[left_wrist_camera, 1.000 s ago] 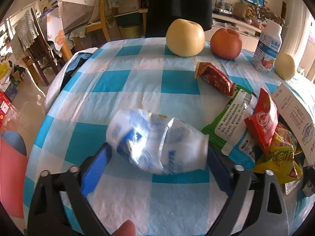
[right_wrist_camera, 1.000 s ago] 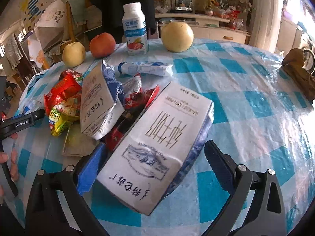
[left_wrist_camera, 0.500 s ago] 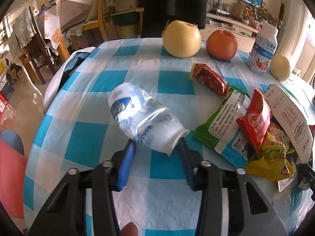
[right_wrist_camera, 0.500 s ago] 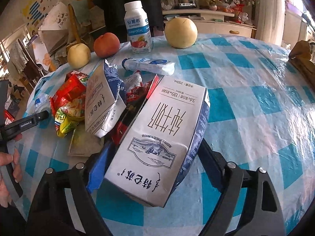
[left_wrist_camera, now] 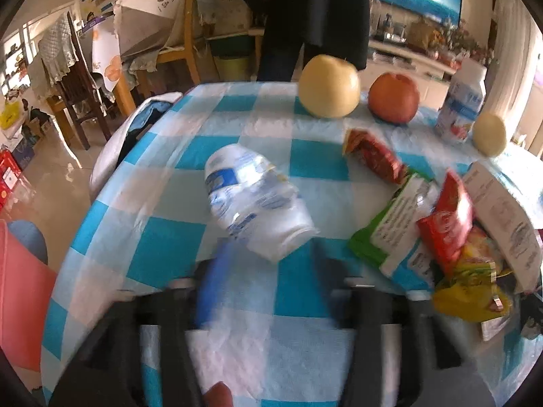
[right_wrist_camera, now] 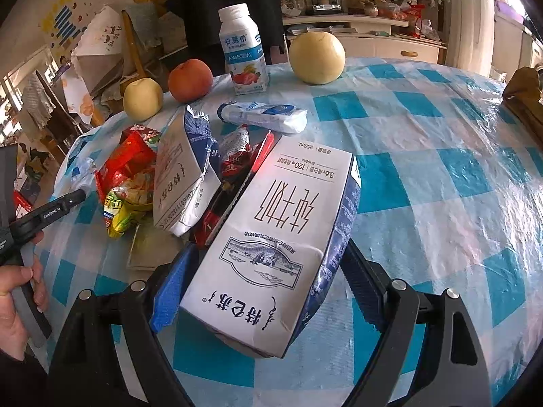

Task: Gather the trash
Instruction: 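Lift the yogurt bottle with the left gripper while the right gripper lifts the milk carton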

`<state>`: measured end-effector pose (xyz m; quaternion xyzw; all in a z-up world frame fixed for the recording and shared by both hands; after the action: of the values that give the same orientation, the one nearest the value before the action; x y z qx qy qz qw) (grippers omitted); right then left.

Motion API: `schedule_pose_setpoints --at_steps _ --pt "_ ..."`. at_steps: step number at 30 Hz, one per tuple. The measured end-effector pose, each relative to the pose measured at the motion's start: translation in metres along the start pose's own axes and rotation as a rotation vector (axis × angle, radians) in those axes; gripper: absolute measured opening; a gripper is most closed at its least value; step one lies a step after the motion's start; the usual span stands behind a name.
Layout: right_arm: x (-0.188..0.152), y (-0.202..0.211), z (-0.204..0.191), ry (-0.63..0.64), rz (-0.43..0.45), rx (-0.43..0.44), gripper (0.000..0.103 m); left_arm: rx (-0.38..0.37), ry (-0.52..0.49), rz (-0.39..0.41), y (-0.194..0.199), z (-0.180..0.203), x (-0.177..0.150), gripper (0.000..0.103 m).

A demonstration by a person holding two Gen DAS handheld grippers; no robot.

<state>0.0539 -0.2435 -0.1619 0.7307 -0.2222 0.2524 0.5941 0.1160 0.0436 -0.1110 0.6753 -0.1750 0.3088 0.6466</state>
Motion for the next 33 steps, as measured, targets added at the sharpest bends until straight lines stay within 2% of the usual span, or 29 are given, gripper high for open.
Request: schedule_pose_setpoints --at_steps 1,4,8,11,12,14,16,17,20,22,24,27,30,33 --pt "0.000 0.000 0.000 -0.001 0.000 0.002 0.085 0.012 0.020 0.029 0.007 -0.001 0.002 0.096" --pt "0.000 0.001 0.000 -0.004 -0.001 0.008 0.085 0.007 0.085 0.101 0.021 -0.002 0.011 0.098" --pt "0.001 0.000 0.000 -0.011 -0.004 0.023 0.085 0.094 0.089 0.042 -0.005 0.002 0.022 0.098" --pt "0.002 0.001 0.001 -0.013 -0.005 0.032 0.085 0.203 0.046 -0.035 -0.034 0.001 0.020 0.098" --pt "0.001 0.000 0.002 -0.013 -0.007 0.034 0.085 0.202 0.060 -0.058 -0.040 -0.002 0.021 0.099" --pt "0.000 -0.002 0.002 -0.016 -0.016 0.043 0.085 0.168 0.113 -0.035 -0.037 -0.007 0.026 0.099" --pt "0.001 -0.003 0.002 -0.016 -0.018 0.045 0.085 0.155 0.109 -0.050 -0.042 -0.007 0.028 0.097" --pt "0.001 -0.003 0.001 -0.016 -0.019 0.046 0.085 0.164 0.089 -0.066 -0.046 -0.006 0.028 0.094" --pt "0.001 -0.004 0.001 -0.010 -0.020 0.044 0.085 0.123 0.086 -0.049 -0.044 0.001 0.027 0.069" --pt "0.001 -0.005 0.000 0.005 -0.020 0.034 0.085 0.127 0.066 -0.043 -0.041 0.007 0.026 0.060" --pt "0.000 -0.005 -0.001 0.020 -0.023 0.026 0.084 0.127 0.054 -0.041 -0.038 0.013 0.024 0.043" --pt "0.000 -0.005 -0.001 0.027 -0.023 0.018 0.081 0.112 0.048 -0.042 -0.035 0.017 0.022 0.027" --pt "0.001 -0.004 0.000 0.023 -0.022 0.023 0.075 0.093 0.058 -0.044 -0.031 0.015 0.018 0.027" --pt "0.001 -0.003 0.000 0.025 -0.022 0.027 0.074 0.072 0.072 -0.046 -0.030 0.009 0.016 0.027"
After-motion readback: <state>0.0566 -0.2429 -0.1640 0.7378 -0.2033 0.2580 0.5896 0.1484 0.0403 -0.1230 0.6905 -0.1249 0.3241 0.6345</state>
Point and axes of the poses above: each gripper's, at about its wrist camera, not at the fingertips, and y roughly against the way its jaws point, z to its right, x to its top, the point moved 7 cm from there along -y, roughly the way its jaws point, and after that the axes turned 4 degrees about y, right-handed, at the moved point
